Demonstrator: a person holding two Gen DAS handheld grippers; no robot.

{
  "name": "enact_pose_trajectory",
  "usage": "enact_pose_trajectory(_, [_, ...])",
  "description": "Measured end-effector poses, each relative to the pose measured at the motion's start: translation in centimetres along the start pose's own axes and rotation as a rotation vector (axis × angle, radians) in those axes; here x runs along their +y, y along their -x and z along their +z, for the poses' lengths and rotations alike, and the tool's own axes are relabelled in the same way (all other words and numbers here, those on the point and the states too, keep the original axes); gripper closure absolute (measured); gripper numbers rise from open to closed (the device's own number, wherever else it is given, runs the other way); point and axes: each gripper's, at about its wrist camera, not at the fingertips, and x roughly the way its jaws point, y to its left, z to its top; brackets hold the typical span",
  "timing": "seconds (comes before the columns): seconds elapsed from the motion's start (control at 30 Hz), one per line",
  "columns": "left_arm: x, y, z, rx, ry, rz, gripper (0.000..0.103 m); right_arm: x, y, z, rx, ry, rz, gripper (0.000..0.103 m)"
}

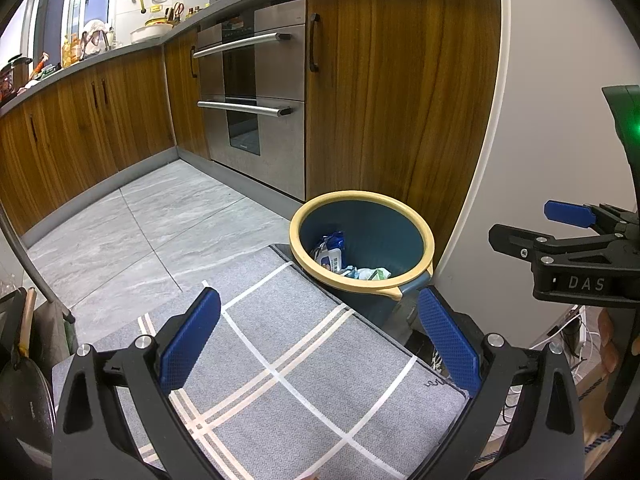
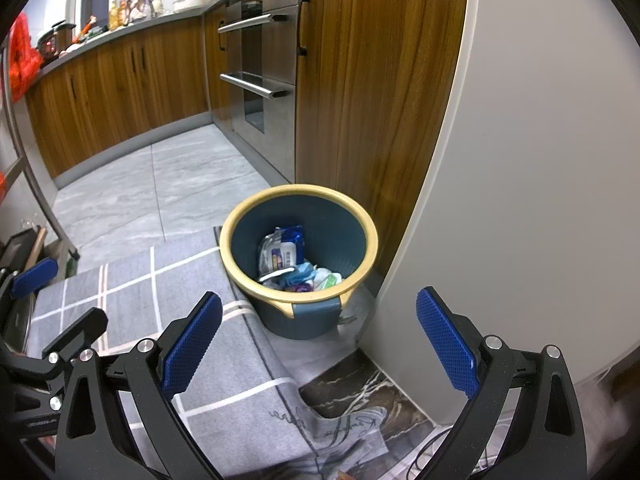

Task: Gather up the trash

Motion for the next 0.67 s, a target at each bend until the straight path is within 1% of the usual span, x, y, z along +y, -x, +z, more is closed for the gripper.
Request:
enact_pose_trajectory(0.23, [0.09, -0.01, -0.04, -0.001, -0.002, 0.005, 0.006, -0.05, -0.11, -0.05, 0.002, 0.001, 0.000, 0.006])
enact_pose_trajectory(0.37, [0.00, -0.11, -0.03, -0.003, -0.009, -0.006, 0.006, -0.09, -0.18, -0.02, 0.002, 0.001, 0.001, 0.006])
enact_pose_trajectory(0.5, [-0.05, -0.41, -0.06, 0.012, -0.017, 0.005, 0.006, -0.13, -0.20, -0.07, 0.002, 0.000, 0.001, 0.006])
enact_pose_trajectory(0.67, [0.40, -0.67, -0.09, 0.030, 0.008, 0.025, 0.006, -0.15, -0.21, -0.05, 0.002, 0.002, 0.001, 0.006])
